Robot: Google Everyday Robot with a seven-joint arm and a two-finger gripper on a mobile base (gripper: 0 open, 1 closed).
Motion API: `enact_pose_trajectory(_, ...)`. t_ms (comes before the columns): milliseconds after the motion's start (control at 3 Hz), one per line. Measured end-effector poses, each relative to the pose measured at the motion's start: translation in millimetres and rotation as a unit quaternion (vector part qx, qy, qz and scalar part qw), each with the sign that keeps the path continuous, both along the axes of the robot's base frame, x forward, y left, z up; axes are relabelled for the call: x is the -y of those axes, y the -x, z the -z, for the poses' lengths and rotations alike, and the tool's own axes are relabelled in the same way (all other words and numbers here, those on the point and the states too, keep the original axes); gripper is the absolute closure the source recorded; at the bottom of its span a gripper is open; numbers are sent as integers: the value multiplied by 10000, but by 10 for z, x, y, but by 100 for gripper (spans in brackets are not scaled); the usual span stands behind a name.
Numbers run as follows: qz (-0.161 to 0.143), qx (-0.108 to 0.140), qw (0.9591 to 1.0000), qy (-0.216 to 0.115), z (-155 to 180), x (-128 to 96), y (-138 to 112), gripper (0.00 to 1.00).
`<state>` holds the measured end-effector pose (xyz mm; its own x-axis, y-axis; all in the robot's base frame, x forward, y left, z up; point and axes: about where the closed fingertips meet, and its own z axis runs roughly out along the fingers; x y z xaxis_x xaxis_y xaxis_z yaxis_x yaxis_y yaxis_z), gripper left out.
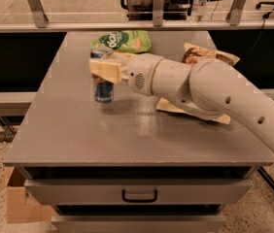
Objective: Place redbull can upright
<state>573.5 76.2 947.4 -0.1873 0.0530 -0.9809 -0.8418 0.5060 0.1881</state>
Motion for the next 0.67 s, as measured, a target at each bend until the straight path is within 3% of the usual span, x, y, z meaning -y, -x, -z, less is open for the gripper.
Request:
enact_pose_trajectory(333,295,903,9950,291,-228,229,-81,100)
enact_pose_trajectory(667,203,1450,9835,1066,-416,91,48,100)
